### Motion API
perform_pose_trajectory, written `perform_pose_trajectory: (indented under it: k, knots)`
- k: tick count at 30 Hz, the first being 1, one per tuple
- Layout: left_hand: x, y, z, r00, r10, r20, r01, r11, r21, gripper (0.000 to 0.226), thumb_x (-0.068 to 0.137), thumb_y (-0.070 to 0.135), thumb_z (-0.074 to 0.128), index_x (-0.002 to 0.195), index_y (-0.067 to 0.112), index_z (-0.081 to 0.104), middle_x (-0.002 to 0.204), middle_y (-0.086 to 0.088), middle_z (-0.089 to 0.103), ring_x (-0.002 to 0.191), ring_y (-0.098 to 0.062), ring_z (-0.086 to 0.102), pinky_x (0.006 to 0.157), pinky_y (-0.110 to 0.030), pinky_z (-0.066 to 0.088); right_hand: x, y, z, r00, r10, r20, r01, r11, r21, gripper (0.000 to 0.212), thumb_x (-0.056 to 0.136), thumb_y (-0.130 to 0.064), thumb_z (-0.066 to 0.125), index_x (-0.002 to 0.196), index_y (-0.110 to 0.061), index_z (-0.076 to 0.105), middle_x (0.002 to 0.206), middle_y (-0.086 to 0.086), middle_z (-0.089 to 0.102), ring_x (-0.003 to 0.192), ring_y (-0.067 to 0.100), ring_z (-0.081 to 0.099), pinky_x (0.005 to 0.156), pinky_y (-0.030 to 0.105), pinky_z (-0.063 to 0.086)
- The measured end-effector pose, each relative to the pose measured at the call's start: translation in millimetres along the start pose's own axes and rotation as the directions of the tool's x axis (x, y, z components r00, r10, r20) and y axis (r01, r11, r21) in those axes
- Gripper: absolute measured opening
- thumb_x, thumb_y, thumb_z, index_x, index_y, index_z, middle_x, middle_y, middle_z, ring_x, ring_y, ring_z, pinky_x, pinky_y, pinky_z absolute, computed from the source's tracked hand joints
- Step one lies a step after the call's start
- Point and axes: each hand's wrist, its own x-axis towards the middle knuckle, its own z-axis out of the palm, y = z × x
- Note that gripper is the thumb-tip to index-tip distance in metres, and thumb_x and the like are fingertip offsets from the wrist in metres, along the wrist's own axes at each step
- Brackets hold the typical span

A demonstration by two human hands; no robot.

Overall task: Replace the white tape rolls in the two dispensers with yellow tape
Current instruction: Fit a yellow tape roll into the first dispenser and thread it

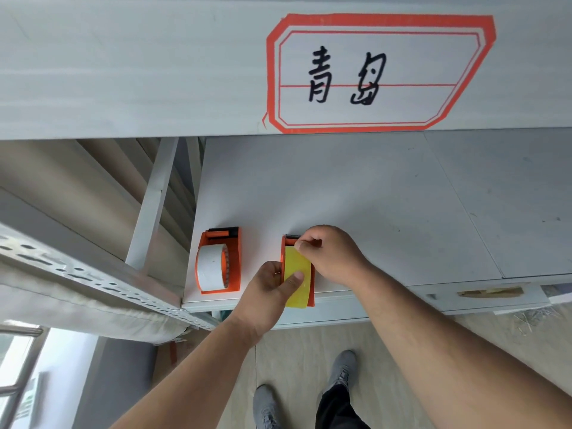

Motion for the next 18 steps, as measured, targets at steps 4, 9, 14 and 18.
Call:
perform_pose_trajectory:
  k: [4, 9, 14, 18]
  knots:
    - [4.5, 4.1, 0.9, 0.998, -0.068, -0.007, 0.067, 0.995, -0.074, 0.051, 0.090, 0.055, 0.073, 0.118, 0.014, 0.063, 0.112, -0.007, 0.078, 0.095, -0.017, 0.073, 0.074, -0.024, 0.052, 9.0, 1.7, 3.4, 0.994, 0.107, 0.021, -0.108, 0.989, 0.101, 0.024, 0.099, -0.030, 0.062, 0.086, -0.012, 0.072, 0.082, 0.003, 0.068, 0.081, 0.020, 0.060, 0.072, 0.031, 0.044]
    - [14.5, 9.4, 9.6, 0.986, -0.162, -0.031, 0.153, 0.966, -0.207, 0.047, 0.083, 0.035, 0.083, 0.117, 0.008, 0.064, 0.099, -0.012, 0.079, 0.078, -0.017, 0.076, 0.062, -0.027, 0.057, 14.3, 6.3, 9.0, 0.958, 0.285, 0.039, -0.280, 0.895, 0.348, 0.019, 0.099, -0.028, 0.065, 0.093, -0.014, 0.077, 0.094, 0.003, 0.075, 0.086, 0.019, 0.066, 0.070, 0.027, 0.048]
    - [13.6, 5.8, 11.3, 0.989, -0.147, -0.021, 0.142, 0.975, -0.169, 0.050, 0.081, 0.030, 0.079, 0.121, 0.008, 0.056, 0.102, -0.019, 0.081, 0.088, -0.034, 0.080, 0.083, -0.054, 0.065, 15.2, 11.3, 7.9, 0.899, 0.431, 0.078, -0.417, 0.789, 0.450, 0.017, 0.095, -0.025, 0.068, 0.081, -0.015, 0.070, 0.087, 0.010, 0.070, 0.075, 0.024, 0.060, 0.068, 0.034, 0.047]
    - [13.0, 8.9, 10.8, 0.991, -0.136, 0.002, 0.134, 0.975, -0.179, 0.052, 0.072, 0.029, 0.075, 0.117, 0.011, 0.054, 0.104, -0.024, 0.080, 0.076, -0.031, 0.077, 0.088, -0.057, 0.062, 11.0, 14.5, 9.3, 0.855, 0.508, 0.108, -0.471, 0.671, 0.573, 0.018, 0.097, -0.018, 0.068, 0.079, -0.015, 0.066, 0.085, 0.010, 0.066, 0.066, 0.020, 0.058, 0.058, 0.027, 0.048]
